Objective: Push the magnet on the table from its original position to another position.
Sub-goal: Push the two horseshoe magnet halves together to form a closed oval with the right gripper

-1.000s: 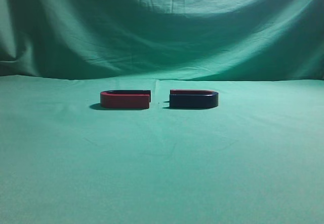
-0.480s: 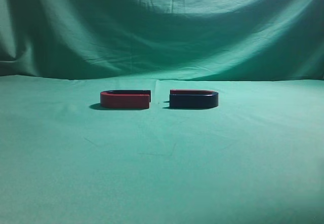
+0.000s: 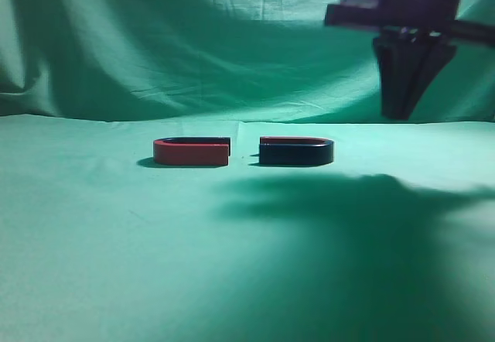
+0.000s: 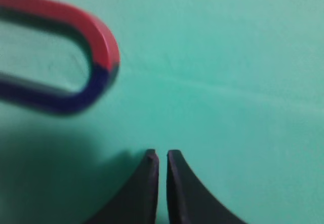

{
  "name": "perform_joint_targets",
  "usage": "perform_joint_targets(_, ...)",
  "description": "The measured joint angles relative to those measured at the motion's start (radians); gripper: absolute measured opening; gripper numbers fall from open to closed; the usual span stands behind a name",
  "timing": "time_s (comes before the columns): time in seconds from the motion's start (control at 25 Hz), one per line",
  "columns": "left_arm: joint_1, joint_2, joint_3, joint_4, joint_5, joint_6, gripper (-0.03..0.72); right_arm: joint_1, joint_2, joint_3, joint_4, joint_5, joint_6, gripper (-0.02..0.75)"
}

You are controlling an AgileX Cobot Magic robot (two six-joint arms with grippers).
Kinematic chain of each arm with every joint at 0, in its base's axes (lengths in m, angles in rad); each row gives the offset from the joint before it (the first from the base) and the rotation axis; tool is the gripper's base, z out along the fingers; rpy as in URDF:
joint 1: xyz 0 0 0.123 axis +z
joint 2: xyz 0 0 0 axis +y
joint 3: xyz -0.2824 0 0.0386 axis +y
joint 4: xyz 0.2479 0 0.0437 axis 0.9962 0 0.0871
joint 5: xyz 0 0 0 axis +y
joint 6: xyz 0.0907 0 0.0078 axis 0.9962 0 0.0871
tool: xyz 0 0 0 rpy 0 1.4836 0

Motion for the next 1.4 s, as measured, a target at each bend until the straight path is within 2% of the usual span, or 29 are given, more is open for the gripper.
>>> perform_joint_targets(0.28, 0.0, 0.0, 0.0, 0.0, 0.0, 0.0, 0.399, 0.03, 0.183, -0.197, -0.002, 0.005, 0.027, 0.0)
perform_joint_targets(0.52, 0.0, 0.0, 0.0, 0.0, 0.0, 0.0, 0.399, 0.03, 0.273, -0.303, -0.01, 0.046, 0.048, 0.0)
perform_joint_targets(1.16, 0.0, 0.0, 0.0, 0.0, 0.0, 0.0, 0.399, 0.101, 0.298, -0.341, -0.005, 0.015, 0.053, 0.0)
perform_joint_targets(1.28, 0.0, 0.0, 0.0, 0.0, 0.0, 0.0, 0.399, 0.101, 0.298, -0.398, -0.009, 0.071, 0.053, 0.0)
perform_joint_targets(1.4, 0.0, 0.0, 0.0, 0.0, 0.0, 0.0, 0.399, 0.101, 0.298, -0.496, -0.009, 0.19, 0.053, 0.0)
